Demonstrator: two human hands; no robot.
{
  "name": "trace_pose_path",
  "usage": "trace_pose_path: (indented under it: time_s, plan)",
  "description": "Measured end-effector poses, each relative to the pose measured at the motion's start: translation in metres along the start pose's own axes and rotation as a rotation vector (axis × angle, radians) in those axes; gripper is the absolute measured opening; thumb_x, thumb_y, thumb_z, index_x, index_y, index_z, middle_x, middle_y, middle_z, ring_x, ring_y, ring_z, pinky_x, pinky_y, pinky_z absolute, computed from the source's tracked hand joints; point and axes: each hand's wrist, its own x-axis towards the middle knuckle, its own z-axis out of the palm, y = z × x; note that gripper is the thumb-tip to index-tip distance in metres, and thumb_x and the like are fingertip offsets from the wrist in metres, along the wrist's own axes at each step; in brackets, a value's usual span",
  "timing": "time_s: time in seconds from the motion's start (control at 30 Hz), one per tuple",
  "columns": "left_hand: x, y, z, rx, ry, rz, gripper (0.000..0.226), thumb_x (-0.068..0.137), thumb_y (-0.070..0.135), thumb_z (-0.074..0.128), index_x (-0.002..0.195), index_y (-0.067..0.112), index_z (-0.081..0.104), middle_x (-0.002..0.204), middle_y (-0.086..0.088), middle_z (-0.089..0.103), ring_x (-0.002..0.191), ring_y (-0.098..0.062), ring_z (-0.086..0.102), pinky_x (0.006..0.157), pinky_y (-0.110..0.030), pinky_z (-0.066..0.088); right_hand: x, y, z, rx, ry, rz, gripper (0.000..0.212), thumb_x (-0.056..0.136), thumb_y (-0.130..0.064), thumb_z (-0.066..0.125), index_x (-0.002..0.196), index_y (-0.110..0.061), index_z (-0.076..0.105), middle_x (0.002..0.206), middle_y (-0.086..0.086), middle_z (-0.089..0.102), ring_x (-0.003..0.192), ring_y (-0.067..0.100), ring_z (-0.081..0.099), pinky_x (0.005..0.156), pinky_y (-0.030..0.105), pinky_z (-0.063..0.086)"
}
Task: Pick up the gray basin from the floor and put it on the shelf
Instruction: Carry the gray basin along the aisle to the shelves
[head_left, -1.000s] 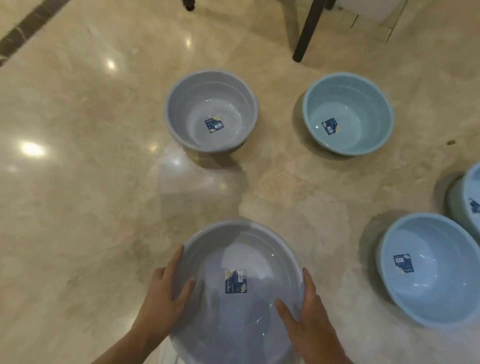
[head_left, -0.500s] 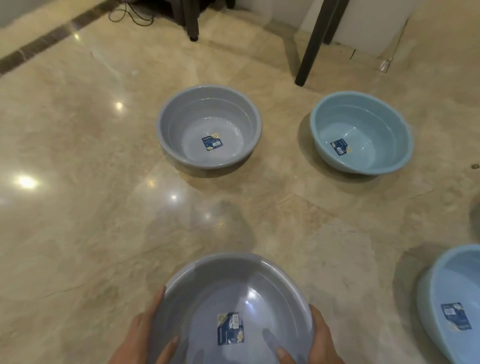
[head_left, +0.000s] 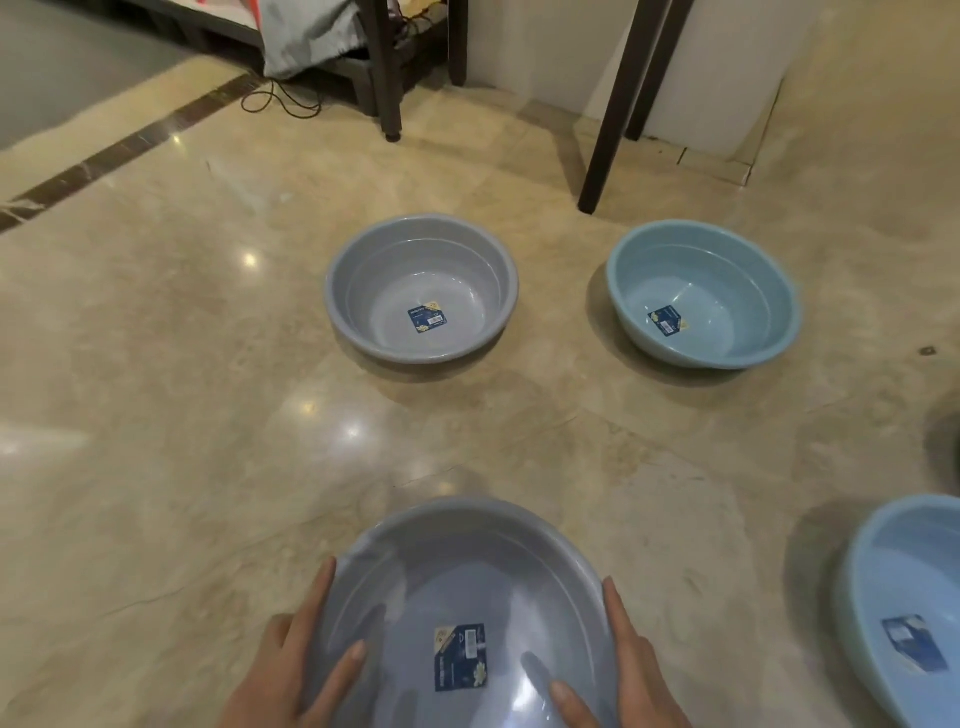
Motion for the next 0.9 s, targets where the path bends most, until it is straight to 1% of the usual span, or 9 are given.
trace_pose_path:
  time_s: [0.07,0.17,0.23,0.3,0.4,0.53,0.63,0.73,0.9]
  plan:
    - [0.001,0.012,-0.017,0.029,-0.001,-0.004,0.087,0.081,0.066,0.061,0.156,0.058,0.017,0.096,0.006,0.058,0.083,-0.007,0.061,0.074,-0.018,0.043,-0.006,-0.01,-0.01,0.0,-0.058,0.02,0.109,0.089,-0.075,0.063,0.15,-0.059,-0.026,0.133,-0.01,0.041,0.104,0.008,0.056,0.081,0.009,0.044]
    - [-0.005,0.044,-0.052,0.01,0.013,-0.029,0.082,0.084,0.066,0.059,0.157,0.059,0.022,0.107,0.004,0.062,0.088,-0.006,0.059,0.079,-0.021,0.043,-0.025,-0.035,-0.048,0.0,-0.053,0.009,0.105,0.086,-0.086,0.052,0.152,-0.065,-0.027,0.13,-0.012,0.039,0.117,0.011,0.062,0.077,0.011,0.045]
    - [-0.01,0.068,-0.079,0.003,0.013,-0.037,0.076,0.089,0.065,0.059,0.156,0.06,0.024,0.117,0.001,0.063,0.105,-0.019,0.063,0.088,-0.028,0.042,-0.044,-0.066,-0.073,0.002,-0.045,-0.012,0.102,0.083,-0.091,0.047,0.15,-0.07,-0.027,0.128,-0.014,0.04,0.105,0.009,0.061,0.073,0.009,0.045]
    - [-0.017,0.104,-0.114,-0.003,-0.006,-0.056,0.074,0.09,0.067,0.058,0.154,0.065,0.022,0.117,0.003,0.061,0.116,-0.024,0.064,0.091,-0.03,0.042,-0.066,-0.091,-0.104,0.027,-0.036,-0.034,0.1,0.082,-0.091,0.045,0.15,-0.071,-0.025,0.127,-0.013,0.043,0.098,0.009,0.061,0.074,0.009,0.046]
    - [-0.028,0.167,-0.173,0.024,-0.039,-0.026,0.074,0.088,0.07,0.053,0.151,0.073,0.015,0.124,0.008,0.06,0.123,-0.02,0.06,0.099,-0.032,0.042,-0.1,-0.131,-0.161,0.009,-0.018,-0.072,0.098,0.091,-0.082,0.05,0.154,-0.066,-0.023,0.129,-0.008,0.044,0.106,0.012,0.062,0.076,0.01,0.045]
    - [-0.039,0.255,-0.246,0.025,-0.054,-0.005,0.073,0.088,0.07,0.053,0.146,0.078,0.01,0.122,0.005,0.065,0.113,-0.011,0.06,0.1,-0.03,0.041,-0.139,-0.194,-0.241,0.034,-0.038,-0.083,0.099,0.093,-0.077,0.055,0.158,-0.063,-0.018,0.134,-0.005,0.046,0.099,0.009,0.057,0.078,0.014,0.044]
    - [-0.034,0.312,-0.289,-0.006,-0.048,-0.026,0.072,0.089,0.07,0.053,0.146,0.077,0.01,0.125,0.003,0.063,0.118,-0.015,0.061,0.107,-0.037,0.042,-0.151,-0.238,-0.295,0.043,-0.038,-0.092,0.099,0.093,-0.077,0.055,0.159,-0.062,-0.018,0.132,-0.004,0.045,0.097,0.009,0.054,0.076,0.016,0.041]
    - [-0.013,0.354,-0.321,-0.023,-0.025,-0.053,0.073,0.087,0.08,0.046,0.148,0.076,0.008,0.125,0.002,0.061,0.11,-0.016,0.06,0.101,-0.039,0.045,-0.146,-0.277,-0.337,0.047,-0.041,-0.118,0.098,0.093,-0.079,0.052,0.158,-0.063,-0.019,0.134,-0.002,0.046,0.098,0.009,0.055,0.075,0.016,0.041]
    - [0.035,0.387,-0.347,-0.089,-0.014,-0.073,0.081,0.081,0.088,0.04,0.152,0.072,0.005,0.128,0.001,0.058,0.113,-0.015,0.06,0.097,-0.037,0.045,-0.107,-0.339,-0.382,0.063,-0.015,-0.113,0.105,0.076,-0.099,0.045,0.156,-0.069,-0.015,0.137,-0.001,0.047,0.107,0.011,0.056,0.09,0.029,0.045]
